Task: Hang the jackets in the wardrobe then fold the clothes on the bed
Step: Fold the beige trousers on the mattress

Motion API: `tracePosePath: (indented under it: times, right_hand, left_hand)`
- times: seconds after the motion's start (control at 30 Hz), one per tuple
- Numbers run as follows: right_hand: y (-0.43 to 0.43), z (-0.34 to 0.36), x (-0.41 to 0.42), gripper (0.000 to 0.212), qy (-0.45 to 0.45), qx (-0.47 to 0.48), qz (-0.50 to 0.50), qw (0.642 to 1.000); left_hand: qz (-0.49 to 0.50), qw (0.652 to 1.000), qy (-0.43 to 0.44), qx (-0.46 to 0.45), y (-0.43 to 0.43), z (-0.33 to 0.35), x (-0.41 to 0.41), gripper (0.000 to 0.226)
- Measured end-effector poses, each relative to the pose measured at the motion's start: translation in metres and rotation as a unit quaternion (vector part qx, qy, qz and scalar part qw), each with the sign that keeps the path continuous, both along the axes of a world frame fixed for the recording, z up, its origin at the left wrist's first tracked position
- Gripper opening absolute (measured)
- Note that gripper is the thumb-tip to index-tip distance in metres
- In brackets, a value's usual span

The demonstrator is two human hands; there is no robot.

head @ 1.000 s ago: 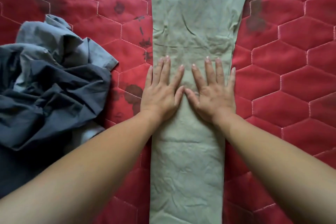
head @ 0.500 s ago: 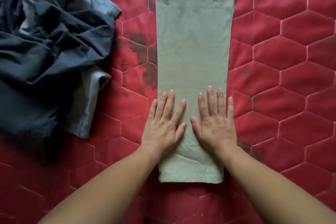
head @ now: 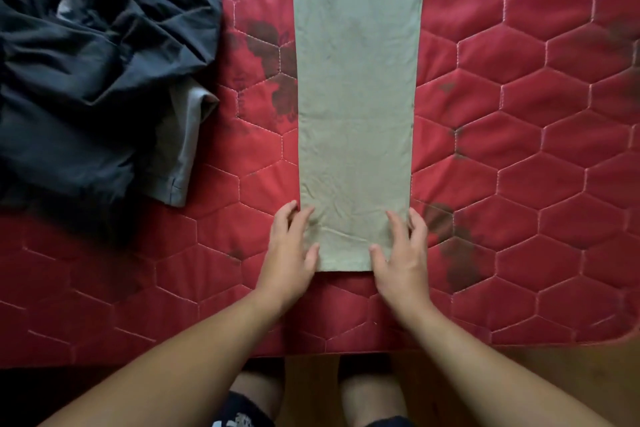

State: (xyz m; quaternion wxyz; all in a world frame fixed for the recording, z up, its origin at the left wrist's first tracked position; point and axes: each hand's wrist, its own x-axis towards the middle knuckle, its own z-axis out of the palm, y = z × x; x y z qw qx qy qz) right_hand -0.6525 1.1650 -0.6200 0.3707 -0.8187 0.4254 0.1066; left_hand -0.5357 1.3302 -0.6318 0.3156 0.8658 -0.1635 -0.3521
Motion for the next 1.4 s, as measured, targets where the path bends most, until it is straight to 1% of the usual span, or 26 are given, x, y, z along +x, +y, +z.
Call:
tracePosePath:
  times: [0.03,0.07,0.1,0.17,0.2,0.3,0.47,0.57,0.63,0.67,0.73,0.8,0.9,1.0,1.07,1.13,1.17,1.27,1.3,1.4]
  right_hand:
    - [-0.004,0.004,0.003,0.053,-0.013,0.024,-0.065,0.998]
    - [-0.010,0.008,0.006,0.043,-0.013,0.044,-0.104,0.994]
    - [-0.017,0.011,0.008,0.035,-0.004,0.064,-0.115,0.991]
    - [-0.029,0.015,0.010,0.024,0.029,0.105,-0.072,0.991]
    - [-0.034,0.016,0.011,0.022,0.047,0.119,-0.044,0.991]
    - [-0.044,0.016,0.011,0.025,0.079,0.131,-0.013,0.988]
    - [-0.054,0.012,-0.003,0.026,0.090,0.159,0.026,0.983]
    - [-0.049,0.013,-0.020,0.026,0.150,0.180,0.071,0.970]
    - [-0.041,0.016,-0.035,0.030,0.190,0.205,0.094,0.955]
    - [-0.036,0.018,-0.043,0.033,0.205,0.222,0.100,0.948]
    - [-0.029,0.021,-0.050,0.037,0.214,0.259,0.086,0.938]
    - [-0.030,0.023,-0.040,0.033,0.182,0.282,0.026,0.942]
    - [-0.052,0.013,0.006,0.030,0.083,0.240,-0.057,0.966]
    - [-0.084,0.002,0.062,0.025,0.004,0.203,-0.106,0.973]
    - [-0.101,-0.004,0.090,0.030,-0.032,0.160,-0.127,0.978]
    - [-0.113,-0.010,0.105,0.041,-0.048,0.134,-0.156,0.977]
    - [-0.116,-0.012,0.107,0.043,-0.045,0.138,-0.166,0.975]
    - [-0.112,-0.015,0.102,0.033,-0.045,0.165,-0.170,0.970]
    - [-0.108,-0.014,0.097,0.033,-0.052,0.159,-0.166,0.972]
    - [-0.096,-0.010,0.080,0.045,-0.053,0.093,-0.155,0.982]
  left_hand:
    - [0.055,0.998,0.042,0.000,-0.003,0.004,0.002,0.056]
    - [0.097,0.991,0.090,-0.001,-0.007,0.009,0.004,0.049]
    - [0.130,0.981,0.141,-0.005,-0.011,0.013,0.007,0.044]
    - [0.163,0.960,0.227,-0.009,-0.016,0.019,0.011,0.039]
    - [0.160,0.955,0.251,0.000,-0.018,0.021,0.014,0.038]
    - [0.130,0.950,0.284,0.023,-0.019,0.026,0.017,0.035]
    - [0.093,0.956,0.274,0.044,-0.013,0.033,0.012,0.031]
    - [0.032,0.954,0.282,0.091,-0.003,0.035,-0.003,0.031]
    - [0.003,0.942,0.313,0.117,0.007,0.036,-0.018,0.031]
    - [-0.012,0.937,0.326,0.127,0.012,0.038,-0.025,0.030]
    - [-0.035,0.936,0.321,0.140,0.018,0.040,-0.034,0.029]
    - [-0.009,0.948,0.298,0.116,0.015,0.039,-0.029,0.025]
    - [0.085,0.965,0.244,0.043,-0.009,0.029,0.004,0.024]
    - [0.167,0.964,0.205,-0.027,-0.046,0.018,0.051,0.028]
    - [0.209,0.960,0.176,-0.063,-0.065,0.012,0.079,0.036]
    - [0.242,0.954,0.158,-0.073,-0.074,0.007,0.099,0.046]
    - [0.256,0.949,0.167,-0.076,-0.075,0.004,0.103,0.049]
    - [0.273,0.935,0.210,-0.090,-0.071,-0.002,0.102,0.047]
    - [0.274,0.933,0.214,-0.093,-0.069,-0.003,0.098,0.046]
    - [0.285,0.927,0.219,-0.106,-0.062,-0.002,0.086,0.049]
